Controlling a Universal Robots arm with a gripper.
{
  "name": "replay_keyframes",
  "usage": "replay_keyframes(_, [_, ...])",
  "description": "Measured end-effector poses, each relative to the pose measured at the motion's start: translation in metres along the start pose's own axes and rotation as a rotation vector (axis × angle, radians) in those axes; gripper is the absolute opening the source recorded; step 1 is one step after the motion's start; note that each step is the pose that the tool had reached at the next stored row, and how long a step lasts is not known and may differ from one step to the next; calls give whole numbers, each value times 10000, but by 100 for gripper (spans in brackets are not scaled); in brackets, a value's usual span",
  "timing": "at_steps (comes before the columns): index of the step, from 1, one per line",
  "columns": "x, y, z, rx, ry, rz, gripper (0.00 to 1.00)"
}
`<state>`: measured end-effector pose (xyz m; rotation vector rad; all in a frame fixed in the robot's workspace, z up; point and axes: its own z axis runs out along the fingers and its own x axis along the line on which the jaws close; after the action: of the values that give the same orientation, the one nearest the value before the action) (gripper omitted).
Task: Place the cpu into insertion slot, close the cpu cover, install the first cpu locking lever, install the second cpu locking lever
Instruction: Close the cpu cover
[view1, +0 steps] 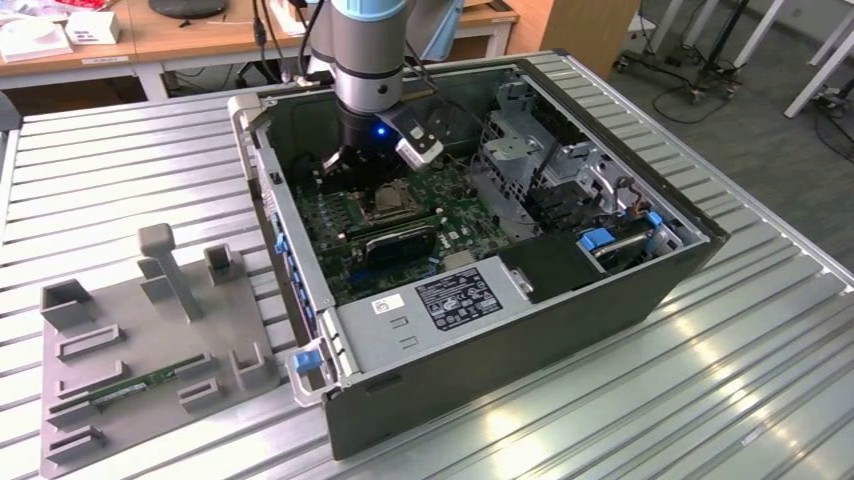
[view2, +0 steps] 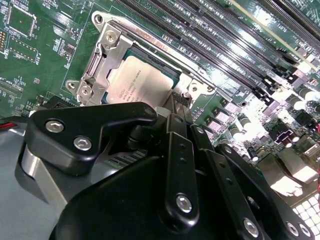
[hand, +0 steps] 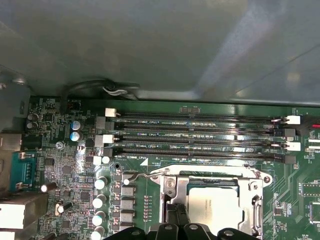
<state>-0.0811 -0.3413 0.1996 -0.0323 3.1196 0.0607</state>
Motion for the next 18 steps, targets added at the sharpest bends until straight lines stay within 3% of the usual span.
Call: replay_keyframes(18, [2, -2, 26, 4, 3, 0, 11])
